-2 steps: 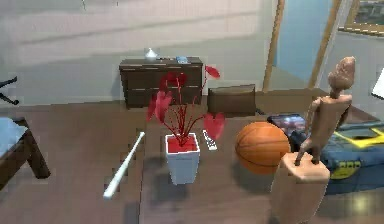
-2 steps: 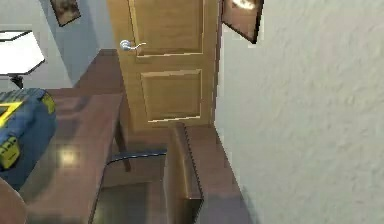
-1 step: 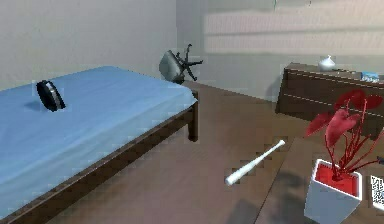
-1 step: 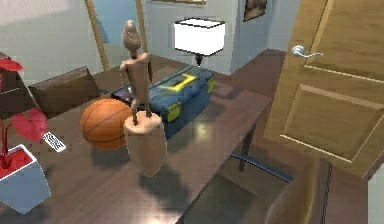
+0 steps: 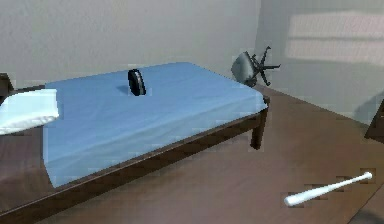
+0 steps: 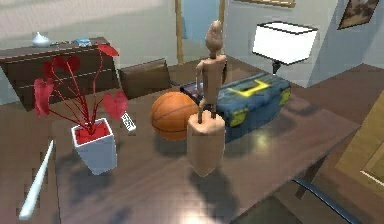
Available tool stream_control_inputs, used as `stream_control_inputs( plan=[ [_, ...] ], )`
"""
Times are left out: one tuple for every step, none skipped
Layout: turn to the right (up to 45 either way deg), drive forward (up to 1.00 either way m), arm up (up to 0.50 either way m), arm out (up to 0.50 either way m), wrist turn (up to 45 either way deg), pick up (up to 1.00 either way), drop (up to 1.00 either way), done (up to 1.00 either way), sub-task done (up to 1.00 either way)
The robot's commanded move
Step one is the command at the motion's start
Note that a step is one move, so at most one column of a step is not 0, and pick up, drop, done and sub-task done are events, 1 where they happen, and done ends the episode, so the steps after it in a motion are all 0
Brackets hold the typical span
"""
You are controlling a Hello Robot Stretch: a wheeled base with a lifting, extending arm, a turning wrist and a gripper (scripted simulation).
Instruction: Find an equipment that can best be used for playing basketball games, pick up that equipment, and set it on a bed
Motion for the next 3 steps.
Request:
stream_control_inputs(
  plan=[
    [0.0, 0.0, 0.5, 0.0, 0.0, 0.0, 0.0, 0.0, 0.0],
    [0.0, 0.0, 0.38, 0.0, 0.0, 0.0, 0.0, 0.0, 0.0],
    [0.0, 0.0, 0.0, 0.4, 0.0, 0.0, 0.0, 0.0, 0.0]
  ],
)
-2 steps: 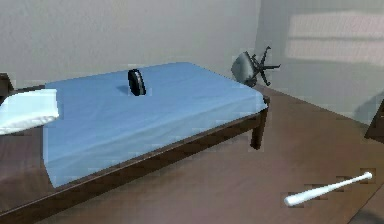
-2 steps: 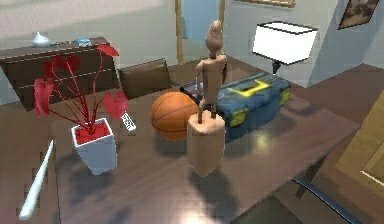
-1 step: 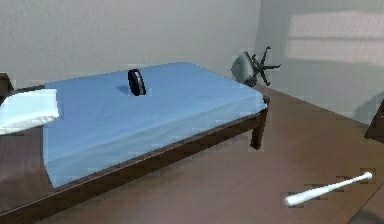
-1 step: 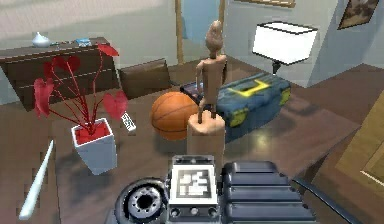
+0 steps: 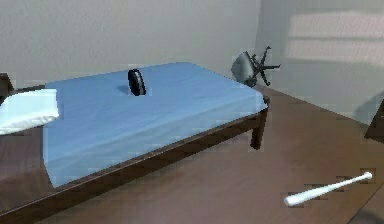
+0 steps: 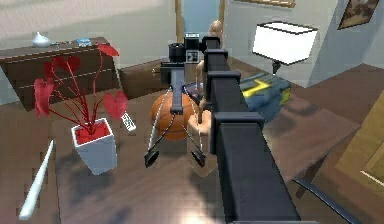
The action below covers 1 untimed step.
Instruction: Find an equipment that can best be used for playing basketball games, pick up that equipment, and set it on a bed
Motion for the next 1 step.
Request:
stream_control_inputs(
  plan=[
    [0.0, 0.0, 0.0, 0.0, 45.0, 0.0, 0.0, 0.0, 0.0]
  ],
)
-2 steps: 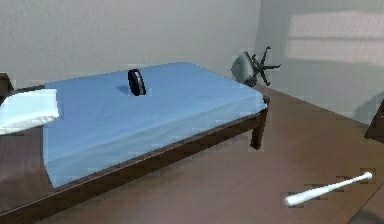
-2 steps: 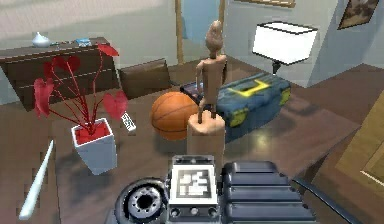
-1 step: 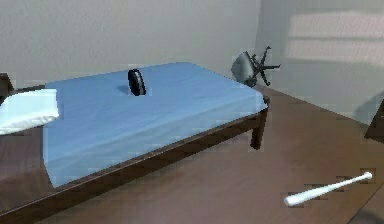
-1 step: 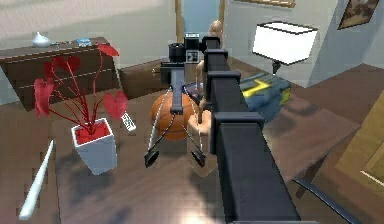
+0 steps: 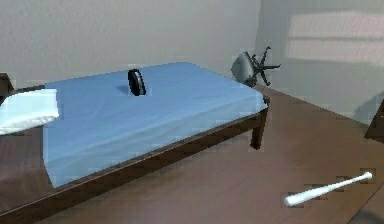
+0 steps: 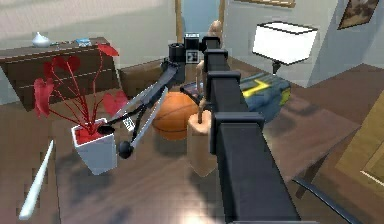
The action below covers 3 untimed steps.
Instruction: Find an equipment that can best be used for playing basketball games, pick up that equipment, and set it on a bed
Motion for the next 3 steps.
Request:
stream_control_inputs(
  plan=[
    [0.0, 0.0, 0.0, 0.0, 45.0, 0.0, 0.0, 0.0, 0.0],
    [0.0, 0.0, 0.0, 0.0, 45.0, 0.0, 0.0, 0.0, 0.0],
    [0.0, 0.0, 0.0, 0.0, 30.0, 0.0, 0.0, 0.0, 0.0]
  ],
)
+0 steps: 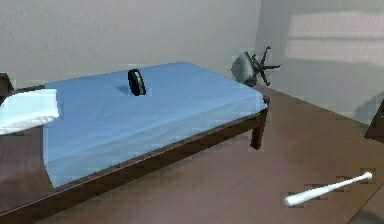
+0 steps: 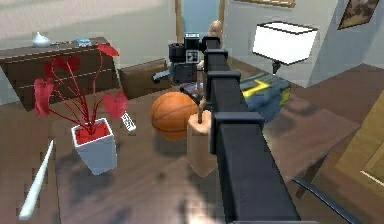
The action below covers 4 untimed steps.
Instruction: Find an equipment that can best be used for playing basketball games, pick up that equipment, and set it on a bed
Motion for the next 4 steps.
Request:
stream_control_inputs(
  plan=[
    [0.0, 0.0, -0.22, 0.0, 0.0, 0.0, 0.0, 0.0, 0.0],
    [0.0, 0.0, 0.0, 0.0, 0.0, 1.0, 0.0, 0.0, 0.0],
    [0.0, 0.0, 0.1, 0.0, 0.0, 0.0, 0.0, 0.0, 0.0],
    [0.0, 0.0, 0.12, 0.0, 0.0, 0.0, 0.0, 0.0, 0.0]
  ],
)
